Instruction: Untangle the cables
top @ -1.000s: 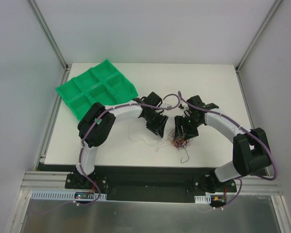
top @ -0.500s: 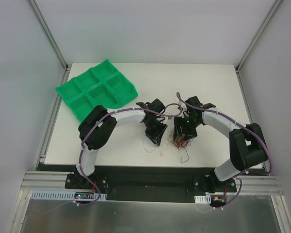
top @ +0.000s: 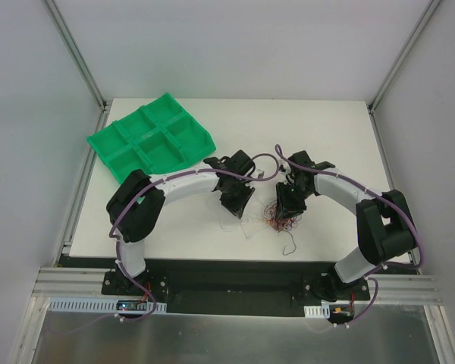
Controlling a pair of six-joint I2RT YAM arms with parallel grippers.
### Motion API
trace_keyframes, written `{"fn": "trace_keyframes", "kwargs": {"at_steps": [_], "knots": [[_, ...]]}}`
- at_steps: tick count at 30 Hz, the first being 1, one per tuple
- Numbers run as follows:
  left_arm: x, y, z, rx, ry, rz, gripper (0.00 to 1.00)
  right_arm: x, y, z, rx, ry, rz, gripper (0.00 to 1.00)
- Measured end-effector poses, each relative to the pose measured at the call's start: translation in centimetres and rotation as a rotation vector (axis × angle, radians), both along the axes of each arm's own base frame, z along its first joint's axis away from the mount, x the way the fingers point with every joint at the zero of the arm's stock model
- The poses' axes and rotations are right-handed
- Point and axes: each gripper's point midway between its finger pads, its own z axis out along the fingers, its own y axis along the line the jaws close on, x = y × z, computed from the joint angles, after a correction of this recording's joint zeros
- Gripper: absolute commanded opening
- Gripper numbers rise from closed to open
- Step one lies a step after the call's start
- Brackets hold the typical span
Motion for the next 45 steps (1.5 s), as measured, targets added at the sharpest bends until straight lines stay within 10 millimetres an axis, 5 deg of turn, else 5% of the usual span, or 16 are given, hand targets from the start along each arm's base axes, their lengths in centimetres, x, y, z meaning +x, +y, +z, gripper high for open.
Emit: {"fn": "trace_keyframes", "kwargs": {"at_steps": [3,6,14,21,23,27,34,38,45], "knots": [[0.3,-0.3,1.7,-0.030,-0.031,-0.005,0.53,0.1,0.1,0.0,0.007,-0.003,0.002,0.33],[1.2,-1.0,3.0,-0.056,-0.069,-0.006,0.61,0.0,0.2,0.1,0.011,-0.001,0.003,0.33],[5.2,-3.2,3.7,-0.067,-0.164,-0.050,0.66,-0.1,0.4,0.2,0.023,0.006,0.004,0.33],[8.0,-3.9,0.5,-0.043,-0.158,-0.079,0.50,-0.4,0.4,0.2,0.026,0.020,0.009,0.34],[8.3,-3.6,-0.2,-0.044,-0.140,-0.084,0.39,-0.5,0.3,0.3,0.024,0.024,0.009,0.34],[8.3,-3.6,-0.5,-0.074,-0.107,-0.093,0.01,-0.4,0.4,0.4,0.024,0.024,0.009,0.40],[6.8,-2.8,-0.2,-0.095,-0.084,-0.093,0.00,-0.1,0.4,0.7,0.022,0.010,-0.010,0.62],[5.5,-2.3,2.3,-0.139,-0.083,-0.070,0.00,0.6,0.6,1.0,0.031,-0.023,-0.028,0.61],[4.7,-1.6,10.0,-0.261,-0.195,-0.003,0.00,1.3,-0.4,-0.6,-0.047,-0.002,-0.104,0.47]]}}
